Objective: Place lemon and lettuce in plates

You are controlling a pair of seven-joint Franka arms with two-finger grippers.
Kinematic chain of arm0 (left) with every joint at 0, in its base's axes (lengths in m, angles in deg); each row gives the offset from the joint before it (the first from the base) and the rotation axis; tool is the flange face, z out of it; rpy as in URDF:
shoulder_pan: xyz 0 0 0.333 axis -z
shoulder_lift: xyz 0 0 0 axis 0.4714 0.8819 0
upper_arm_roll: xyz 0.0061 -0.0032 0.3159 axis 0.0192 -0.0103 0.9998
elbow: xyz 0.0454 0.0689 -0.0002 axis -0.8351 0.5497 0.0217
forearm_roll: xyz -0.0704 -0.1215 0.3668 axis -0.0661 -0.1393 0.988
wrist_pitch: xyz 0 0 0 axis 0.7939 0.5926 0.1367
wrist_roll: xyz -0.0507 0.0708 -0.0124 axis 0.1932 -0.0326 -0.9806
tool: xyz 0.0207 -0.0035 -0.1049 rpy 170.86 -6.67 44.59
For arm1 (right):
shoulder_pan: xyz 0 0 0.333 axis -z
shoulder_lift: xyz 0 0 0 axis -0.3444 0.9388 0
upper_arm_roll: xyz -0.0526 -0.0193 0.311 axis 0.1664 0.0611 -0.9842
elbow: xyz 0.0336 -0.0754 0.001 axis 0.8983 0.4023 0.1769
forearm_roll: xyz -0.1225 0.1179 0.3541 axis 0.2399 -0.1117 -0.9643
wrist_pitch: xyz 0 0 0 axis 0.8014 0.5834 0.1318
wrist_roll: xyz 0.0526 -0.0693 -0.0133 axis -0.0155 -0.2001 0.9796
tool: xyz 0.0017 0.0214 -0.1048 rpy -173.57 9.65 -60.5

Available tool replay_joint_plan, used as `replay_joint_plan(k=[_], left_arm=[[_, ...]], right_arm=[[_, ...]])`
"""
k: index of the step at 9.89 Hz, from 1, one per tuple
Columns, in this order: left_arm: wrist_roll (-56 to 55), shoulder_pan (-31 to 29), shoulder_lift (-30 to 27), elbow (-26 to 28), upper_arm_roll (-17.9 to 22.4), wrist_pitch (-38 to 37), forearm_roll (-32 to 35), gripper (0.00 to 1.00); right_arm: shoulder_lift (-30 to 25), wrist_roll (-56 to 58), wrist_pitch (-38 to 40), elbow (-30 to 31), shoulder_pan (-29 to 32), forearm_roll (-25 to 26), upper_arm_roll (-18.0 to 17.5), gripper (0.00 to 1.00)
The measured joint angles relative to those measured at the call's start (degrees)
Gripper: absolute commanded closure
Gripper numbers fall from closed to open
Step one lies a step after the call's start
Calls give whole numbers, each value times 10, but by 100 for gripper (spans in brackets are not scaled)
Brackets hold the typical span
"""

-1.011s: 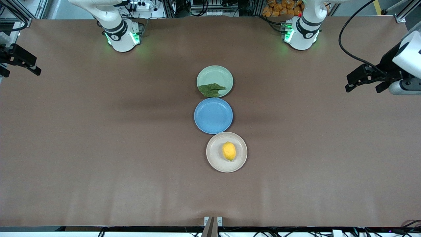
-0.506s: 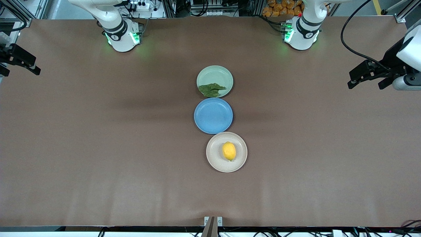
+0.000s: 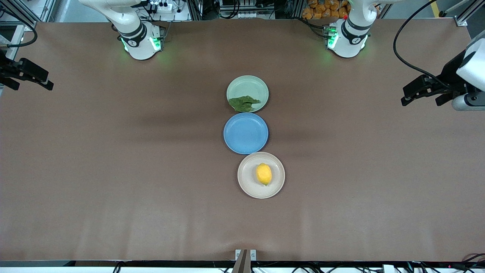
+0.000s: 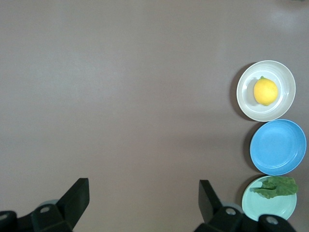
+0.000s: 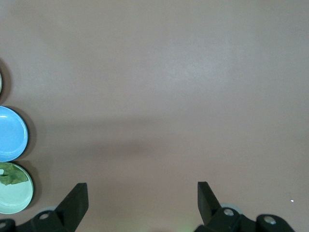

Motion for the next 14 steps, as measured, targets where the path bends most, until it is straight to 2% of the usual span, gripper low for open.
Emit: replay_joint_plan(k=[14], left_arm=[[10,-5,5,0,2,14,5,0]], right_arm=[[4,0,-6,0,0,0,0,0]])
